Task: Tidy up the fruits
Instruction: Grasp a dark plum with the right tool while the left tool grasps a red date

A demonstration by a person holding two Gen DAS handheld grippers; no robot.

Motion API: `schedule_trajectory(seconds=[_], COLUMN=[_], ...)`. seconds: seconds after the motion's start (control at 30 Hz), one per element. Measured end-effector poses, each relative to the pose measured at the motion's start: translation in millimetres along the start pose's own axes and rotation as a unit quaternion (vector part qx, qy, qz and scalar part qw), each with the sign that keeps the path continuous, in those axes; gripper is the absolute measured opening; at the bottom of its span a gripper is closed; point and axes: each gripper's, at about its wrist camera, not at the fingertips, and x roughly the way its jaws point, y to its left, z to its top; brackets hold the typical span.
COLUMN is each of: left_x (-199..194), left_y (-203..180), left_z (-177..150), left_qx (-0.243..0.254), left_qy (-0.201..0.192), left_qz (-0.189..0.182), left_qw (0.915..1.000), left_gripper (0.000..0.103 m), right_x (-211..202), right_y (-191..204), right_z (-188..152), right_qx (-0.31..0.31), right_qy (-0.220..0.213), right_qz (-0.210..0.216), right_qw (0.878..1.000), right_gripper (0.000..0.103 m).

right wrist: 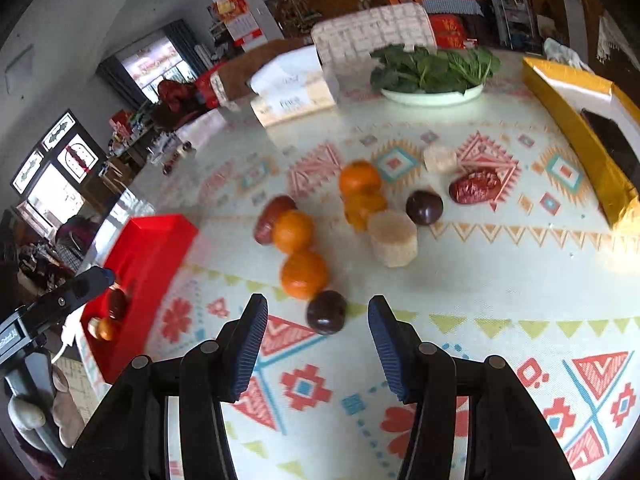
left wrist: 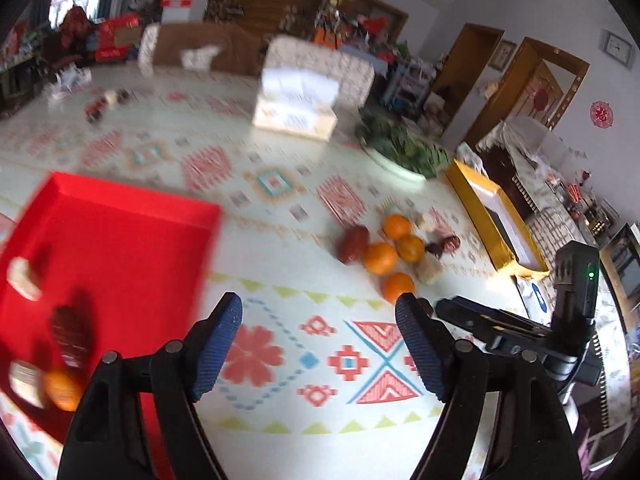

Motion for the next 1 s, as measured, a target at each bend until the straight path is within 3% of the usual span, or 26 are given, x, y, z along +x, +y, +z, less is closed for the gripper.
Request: schedule_trajectory(seconds=[0.3,0.33,0.37,0.43,0.67,0.83,1.0], left_x=[46.0,52.3,60.1,77.1,119.7,140.8,146.3], left_y=[-10.2,-11.7,-13.4,-18.1,-36.3,-51.1,-42.0], left_z=[12.4,14.3,16.8,23.2,43.4,50.8,54.2], left_qx=[0.033,0.041,0.049,0.07,0.109,0.148,0.12], left_qy=[0.02,0.023,0.026,0.035,0.048,0.048,0.054], left_qz=[0.033,0.038,0.042,0.055,0.066,0.09,0.074], left_qw=[0.9987,0.9982,0.9976,0.9954,0.9907,0.9837,0.9885], left_gripper=[0.078,0.078,0.078,0.078,0.069,0.055,0.055], right_x=[36.4,37.2,38.3,38.1,31.6,29.2,25.6], right_y=[19.8,21.1,22.1,21.0,5.4,2.3,1.9], right_z=[-6.5,-7.3,-8.4,-9.4,-9.1,-10.3,-11.6], right_qx=[-0.103,-0.113,-0.122,-0.128,-0.099,-0.091,-0.084], right_qy=[0.014,0.014,0.014,0.013,0.015,0.018,0.021], right_qz=[-0.047,-0.054,-0.059,-0.069,-0.04,-0.031,-0.024], right_qw=[0.994,0.992,0.991,0.989,0.994,0.995,0.996], right_gripper=[0.057,0.053,0.04,0.028,0.028,0.028,0.028])
